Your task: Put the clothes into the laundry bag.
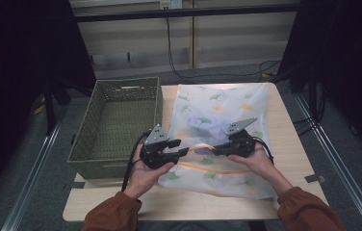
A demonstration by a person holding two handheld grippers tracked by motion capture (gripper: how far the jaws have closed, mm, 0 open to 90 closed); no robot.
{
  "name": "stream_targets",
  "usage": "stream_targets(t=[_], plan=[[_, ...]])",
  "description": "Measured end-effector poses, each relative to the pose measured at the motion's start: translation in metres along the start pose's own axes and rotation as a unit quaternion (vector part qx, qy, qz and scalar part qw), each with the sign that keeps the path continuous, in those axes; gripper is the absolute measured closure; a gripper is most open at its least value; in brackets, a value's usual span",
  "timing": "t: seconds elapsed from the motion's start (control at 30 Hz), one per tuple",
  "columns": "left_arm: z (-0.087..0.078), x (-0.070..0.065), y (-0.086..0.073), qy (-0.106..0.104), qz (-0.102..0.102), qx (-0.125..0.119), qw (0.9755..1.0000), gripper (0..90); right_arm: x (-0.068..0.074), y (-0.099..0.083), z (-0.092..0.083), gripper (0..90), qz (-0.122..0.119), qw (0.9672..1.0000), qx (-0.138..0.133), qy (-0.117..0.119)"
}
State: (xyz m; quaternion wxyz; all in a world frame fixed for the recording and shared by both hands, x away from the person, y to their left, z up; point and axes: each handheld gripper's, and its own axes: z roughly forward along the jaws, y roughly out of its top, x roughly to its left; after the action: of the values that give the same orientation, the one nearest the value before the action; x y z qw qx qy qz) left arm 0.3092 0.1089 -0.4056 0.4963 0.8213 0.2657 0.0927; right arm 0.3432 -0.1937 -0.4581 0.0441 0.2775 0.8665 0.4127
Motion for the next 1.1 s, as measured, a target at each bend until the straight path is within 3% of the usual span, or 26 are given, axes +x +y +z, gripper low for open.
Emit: stream_targets(t=[0.1, 0.3, 0.47, 0.67, 0.8, 0.97, 1.1], plan=[[-0.003, 0.002, -0.004, 0.008, 0.006, 0.002, 0.9999, 56.3, -0.003, -0.005, 0.004, 87.8, 0.001, 0.9999, 0.01, 0.005], [-0.007, 0.007, -0.006, 0.012, 0.0, -0.007, 0.9999, 54.9, -0.008, -0.012, 0.009, 88.5, 0.005, 0.9996, 0.026, 0.012], [-0.013, 0.008, -0.006, 0.02, -0.001, -0.013, 0.9997, 54.3, -0.007, -0.026, 0.014, 88.6, -0.009, 0.9981, 0.06, 0.014], [-0.017, 0.01, -0.008, 0.026, -0.001, -0.016, 0.9995, 53.9, -0.005, -0.029, 0.017, 88.4, -0.019, 0.9966, 0.08, 0.008], [-0.021, 0.01, -0.009, 0.029, 0.001, -0.016, 0.9994, 53.0, -0.002, -0.027, 0.019, 88.1, -0.035, 0.9946, 0.098, -0.01], [-0.021, 0.013, -0.011, 0.035, -0.004, -0.022, 0.9991, 52.7, -0.012, -0.031, 0.016, 88.1, -0.029, 0.9953, 0.089, -0.025], [-0.019, 0.012, -0.013, 0.036, -0.001, -0.017, 0.9992, 52.4, -0.014, -0.031, 0.014, 85.7, -0.027, 0.9944, 0.086, -0.055]])
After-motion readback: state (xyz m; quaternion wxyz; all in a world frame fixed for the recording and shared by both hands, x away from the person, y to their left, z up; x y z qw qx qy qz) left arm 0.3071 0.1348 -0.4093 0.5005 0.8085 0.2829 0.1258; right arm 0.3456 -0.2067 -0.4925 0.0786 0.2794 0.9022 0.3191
